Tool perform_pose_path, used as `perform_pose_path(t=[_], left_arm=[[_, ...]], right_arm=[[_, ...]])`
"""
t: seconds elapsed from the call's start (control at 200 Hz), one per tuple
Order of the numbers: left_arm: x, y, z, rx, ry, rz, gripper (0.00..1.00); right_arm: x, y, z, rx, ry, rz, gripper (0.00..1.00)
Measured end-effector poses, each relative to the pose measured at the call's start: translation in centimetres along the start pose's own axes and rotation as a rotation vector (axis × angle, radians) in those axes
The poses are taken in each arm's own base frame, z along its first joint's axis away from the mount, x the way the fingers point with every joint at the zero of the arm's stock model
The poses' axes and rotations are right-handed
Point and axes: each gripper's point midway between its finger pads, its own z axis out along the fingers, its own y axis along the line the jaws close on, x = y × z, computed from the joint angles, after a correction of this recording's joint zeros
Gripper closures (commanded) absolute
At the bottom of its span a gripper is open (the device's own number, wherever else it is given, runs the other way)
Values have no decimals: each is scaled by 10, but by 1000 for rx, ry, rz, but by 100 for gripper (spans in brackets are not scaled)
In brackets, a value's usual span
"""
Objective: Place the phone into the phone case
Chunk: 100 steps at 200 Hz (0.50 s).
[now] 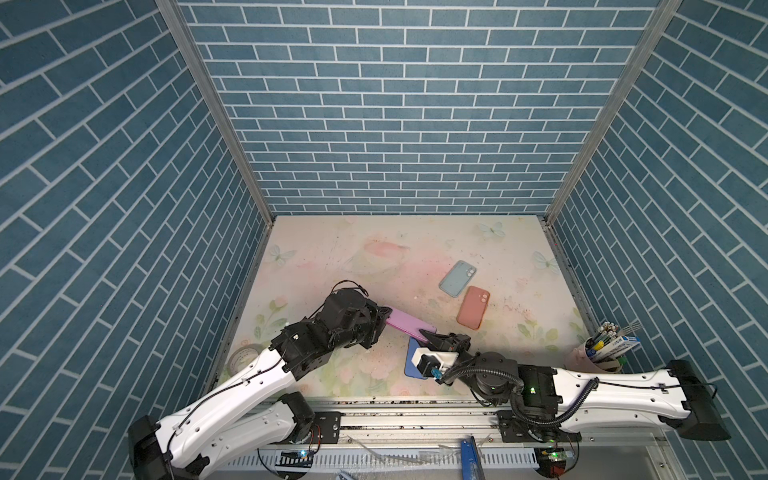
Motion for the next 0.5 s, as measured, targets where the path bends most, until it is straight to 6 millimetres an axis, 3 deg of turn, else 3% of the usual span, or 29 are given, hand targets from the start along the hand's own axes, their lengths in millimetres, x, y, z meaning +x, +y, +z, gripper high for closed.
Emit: perform_pose_path(t=[0.245, 0.5], left_arm=[[6, -1, 5, -4, 34, -1, 100], [9, -2, 5, -1, 49, -7, 100]], right_arm=[[6, -1, -1, 10, 7, 3, 71], [18, -6, -10, 33, 9, 12, 74]])
